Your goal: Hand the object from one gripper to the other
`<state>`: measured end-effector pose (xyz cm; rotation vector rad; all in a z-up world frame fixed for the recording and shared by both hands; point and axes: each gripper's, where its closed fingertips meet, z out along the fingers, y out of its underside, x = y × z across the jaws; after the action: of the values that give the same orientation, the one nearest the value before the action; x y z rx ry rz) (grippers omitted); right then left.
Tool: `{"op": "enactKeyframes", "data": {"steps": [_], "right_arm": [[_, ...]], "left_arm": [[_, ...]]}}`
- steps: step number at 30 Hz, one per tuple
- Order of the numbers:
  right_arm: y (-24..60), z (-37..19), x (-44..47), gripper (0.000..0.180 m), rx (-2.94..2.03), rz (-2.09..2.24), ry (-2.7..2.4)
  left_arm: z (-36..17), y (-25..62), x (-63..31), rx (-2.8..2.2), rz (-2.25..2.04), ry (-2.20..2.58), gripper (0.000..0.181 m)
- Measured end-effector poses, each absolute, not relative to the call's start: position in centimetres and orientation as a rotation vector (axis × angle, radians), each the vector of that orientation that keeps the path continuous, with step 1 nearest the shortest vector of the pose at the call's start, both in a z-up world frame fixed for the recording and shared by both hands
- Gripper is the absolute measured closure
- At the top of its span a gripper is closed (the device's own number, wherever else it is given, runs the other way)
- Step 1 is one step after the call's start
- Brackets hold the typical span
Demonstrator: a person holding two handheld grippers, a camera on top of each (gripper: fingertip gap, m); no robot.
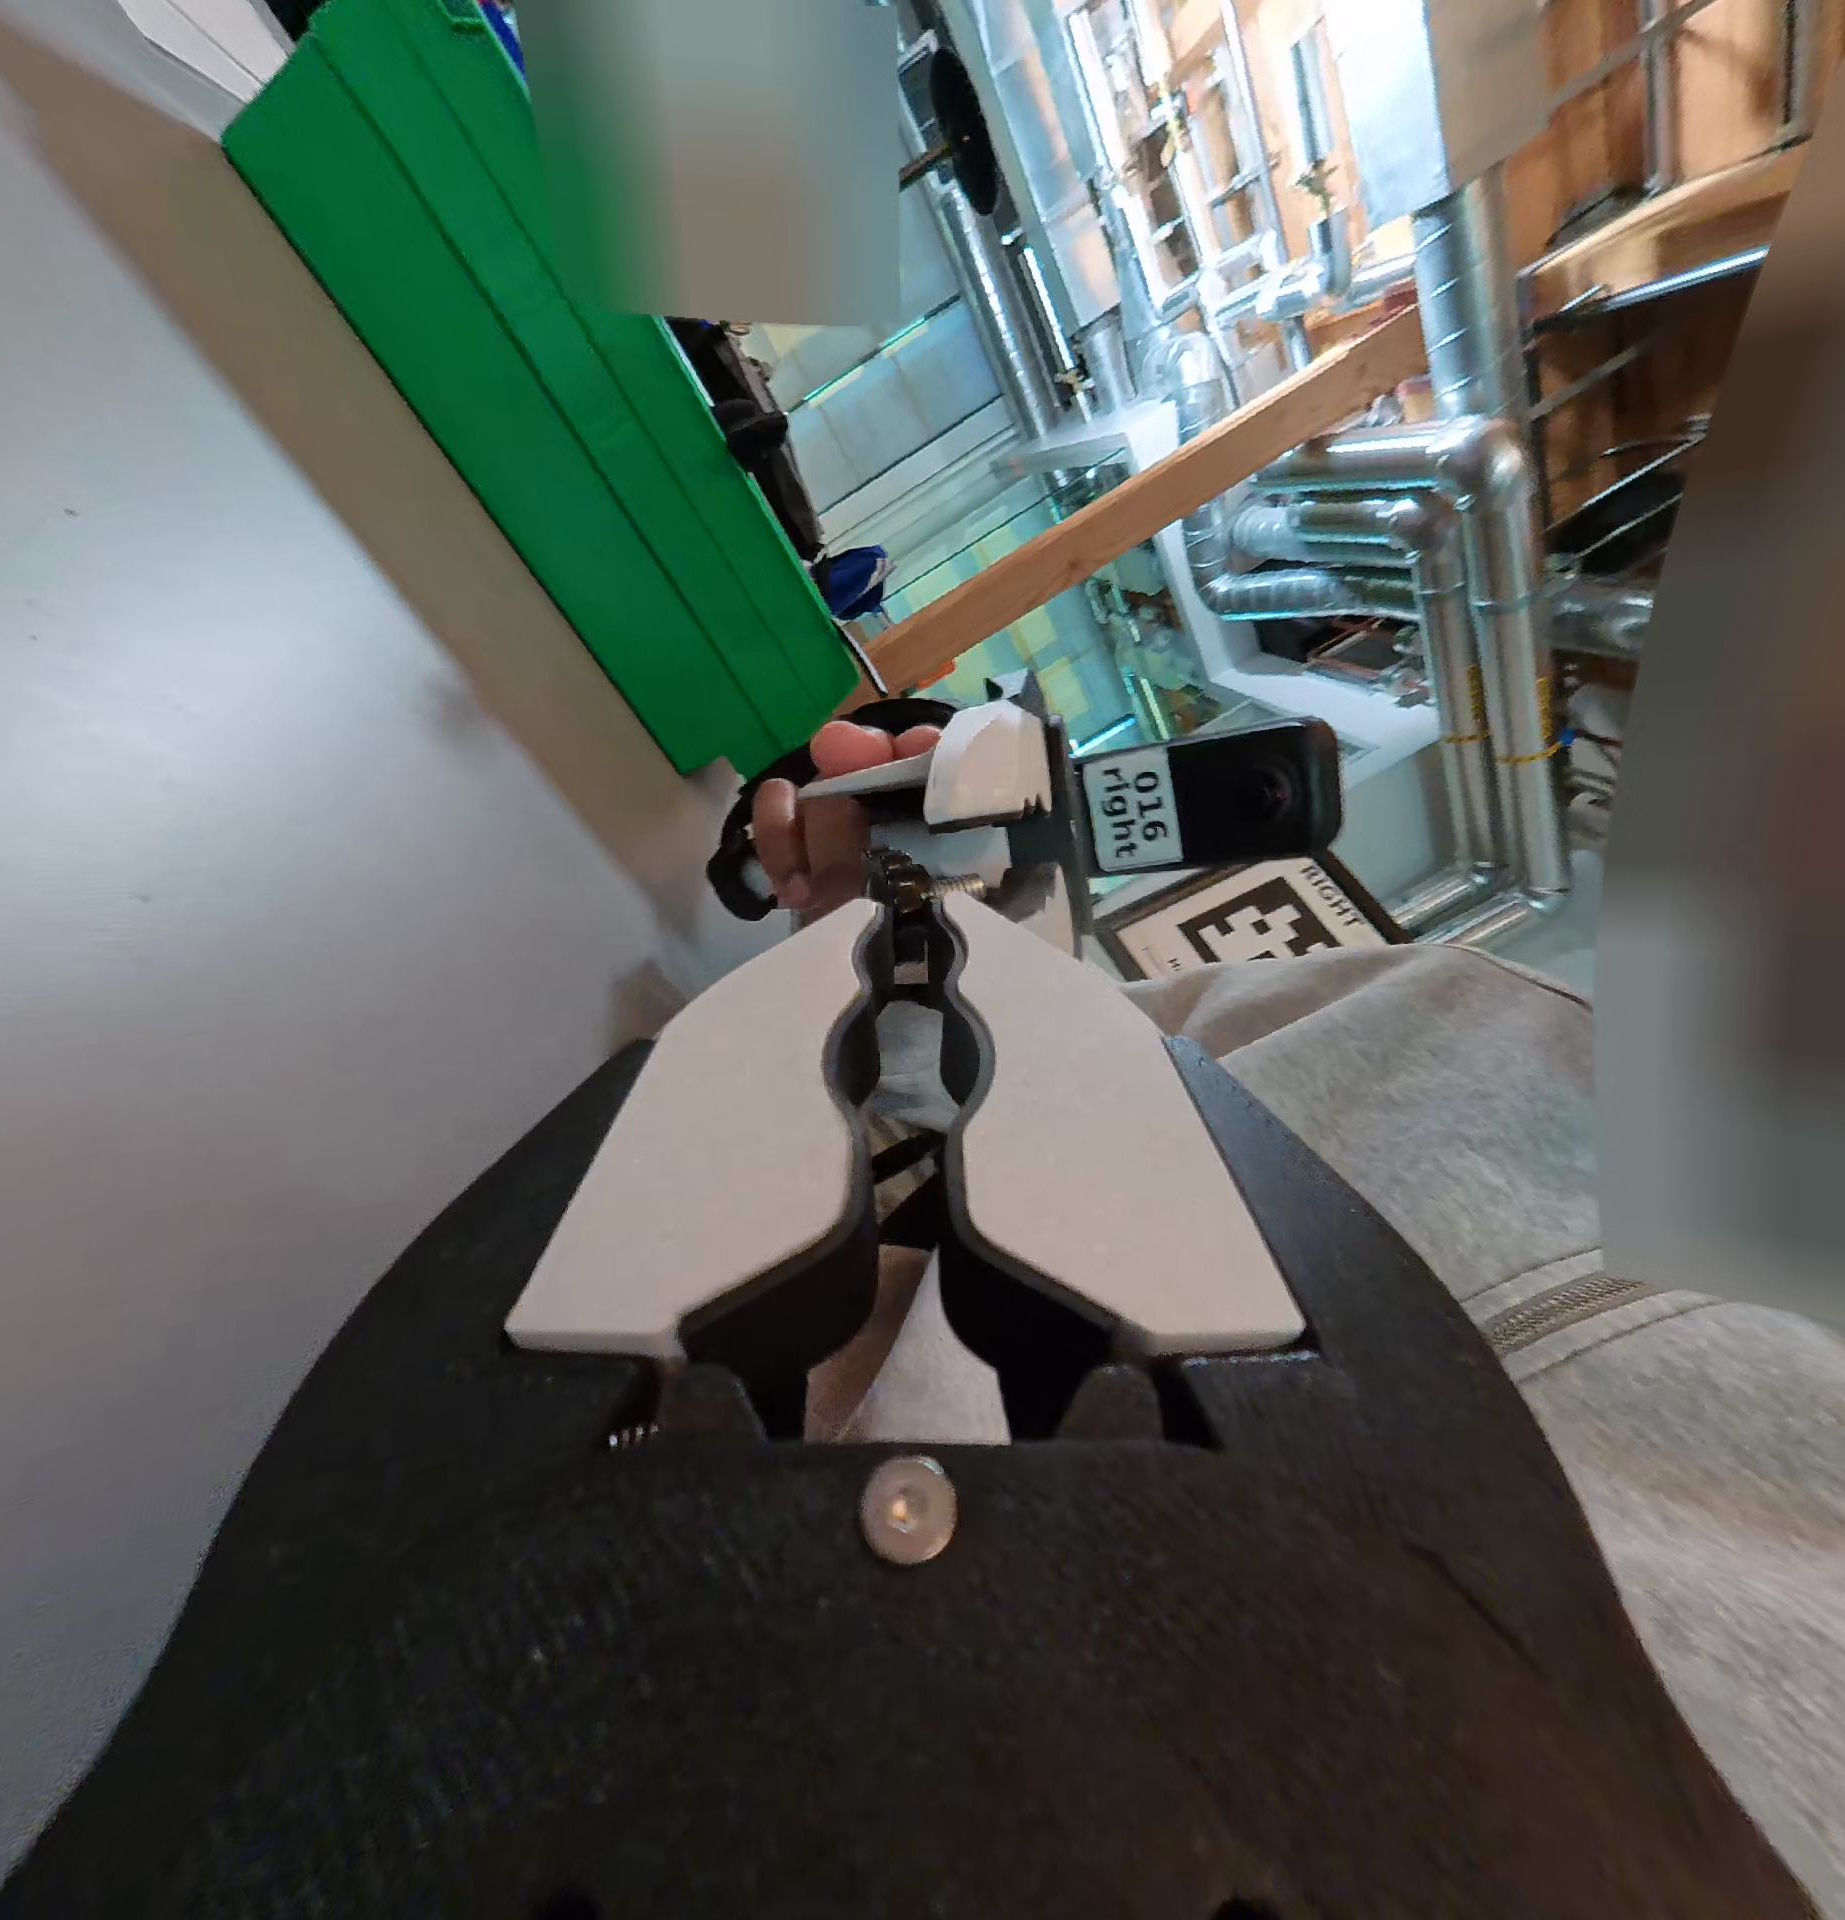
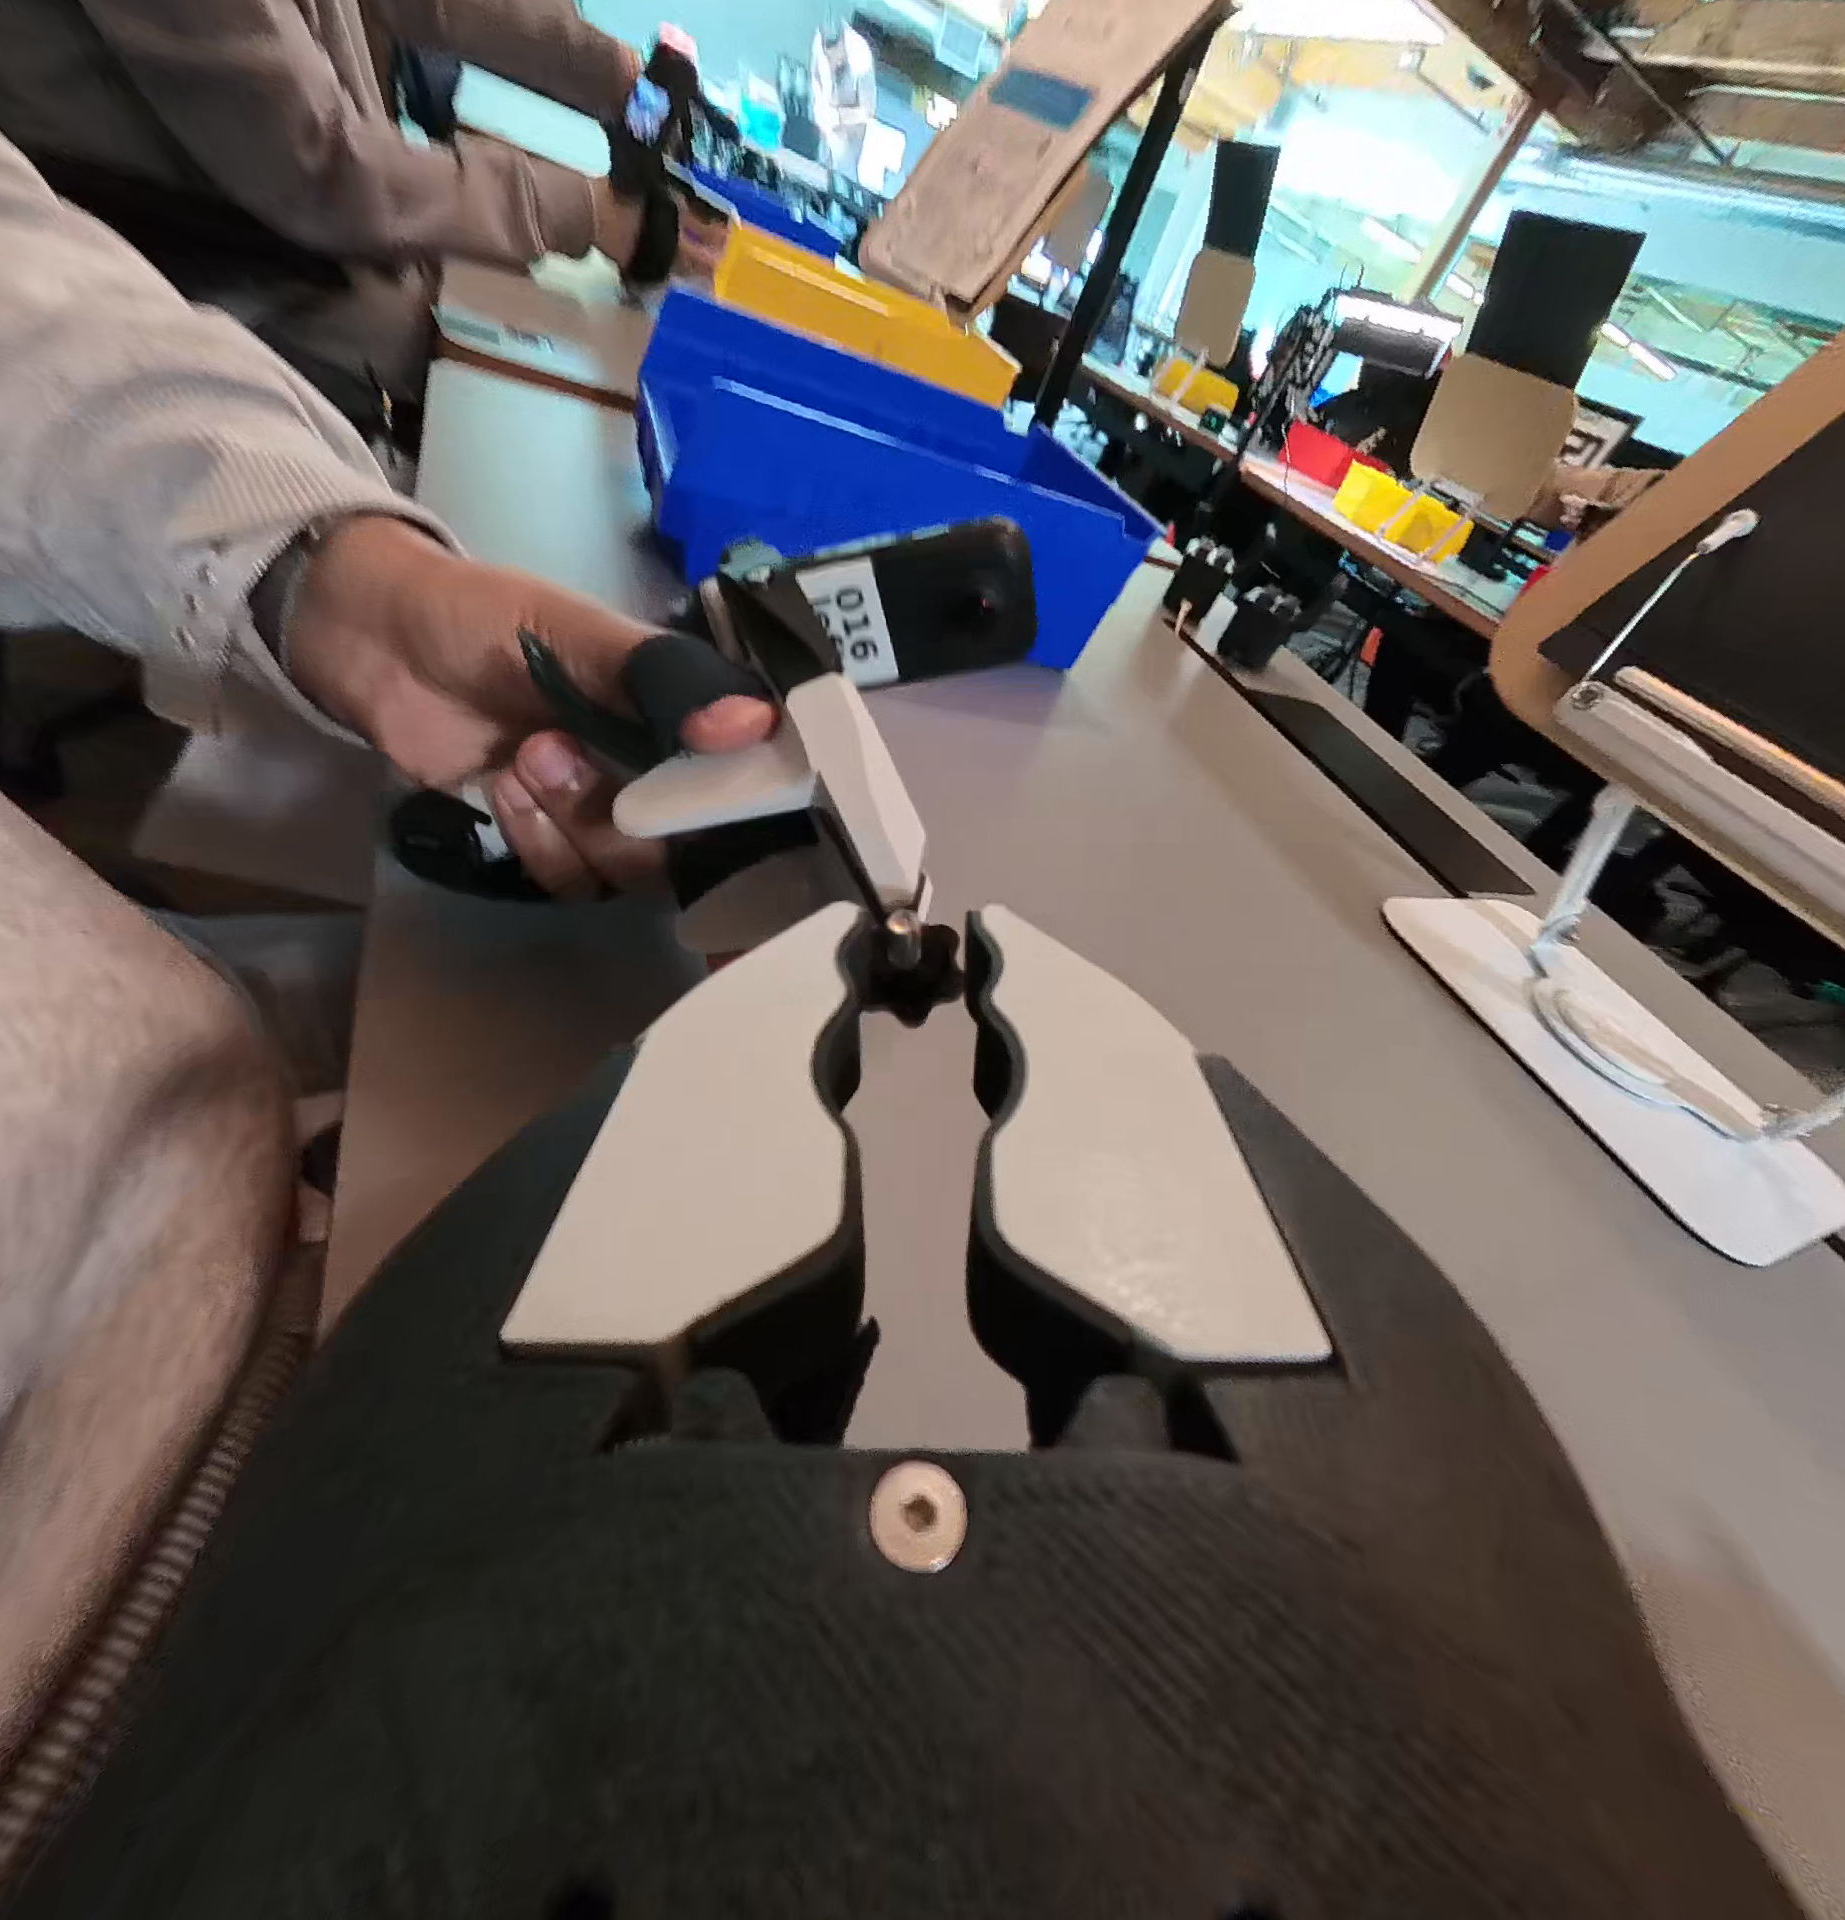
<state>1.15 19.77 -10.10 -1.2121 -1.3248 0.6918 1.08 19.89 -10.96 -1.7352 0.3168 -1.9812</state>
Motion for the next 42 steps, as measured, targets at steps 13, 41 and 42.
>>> {"op": "enactKeyframes", "data": {"steps": [13,41,42], "right_arm": [[18.8,-8.6,1.3,0.173,-1.201,0.981,-1.230],[19.2,-8.1,1.9,0.149,-1.385,1.353,-1.089],[19.4,-7.9,2.0,0.148,-1.375,1.347,-1.077]], "left_arm": [[-9.5,18.8,1.6,-1.616,-2.168,0.319,0.175],[-9.4,18.1,2.6,-1.541,-1.387,0.820,0.159],[-9.3,18.2,2.5,-1.541,-1.394,0.806,0.159]]}}
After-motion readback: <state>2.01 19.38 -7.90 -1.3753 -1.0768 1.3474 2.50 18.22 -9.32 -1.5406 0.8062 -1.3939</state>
